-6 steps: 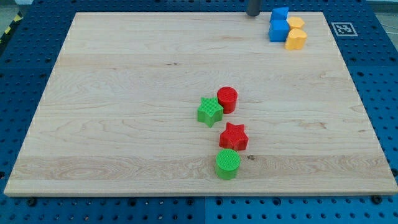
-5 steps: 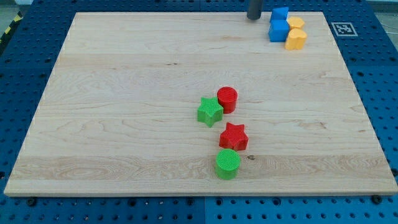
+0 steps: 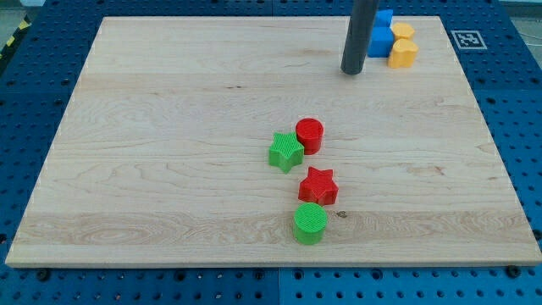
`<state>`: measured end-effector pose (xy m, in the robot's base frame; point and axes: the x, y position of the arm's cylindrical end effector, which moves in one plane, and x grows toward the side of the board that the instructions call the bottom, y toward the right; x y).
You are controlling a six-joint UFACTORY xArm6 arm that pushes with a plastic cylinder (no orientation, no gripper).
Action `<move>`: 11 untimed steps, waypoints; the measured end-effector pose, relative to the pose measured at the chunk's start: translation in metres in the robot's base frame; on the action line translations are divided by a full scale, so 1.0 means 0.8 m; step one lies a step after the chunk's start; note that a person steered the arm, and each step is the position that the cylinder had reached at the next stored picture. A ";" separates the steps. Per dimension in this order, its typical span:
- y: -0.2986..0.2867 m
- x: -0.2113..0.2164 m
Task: Separate the green star and red circle away from each other
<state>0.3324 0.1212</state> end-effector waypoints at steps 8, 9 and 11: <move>-0.119 0.093; -0.121 0.121; -0.122 0.148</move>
<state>0.4511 0.0233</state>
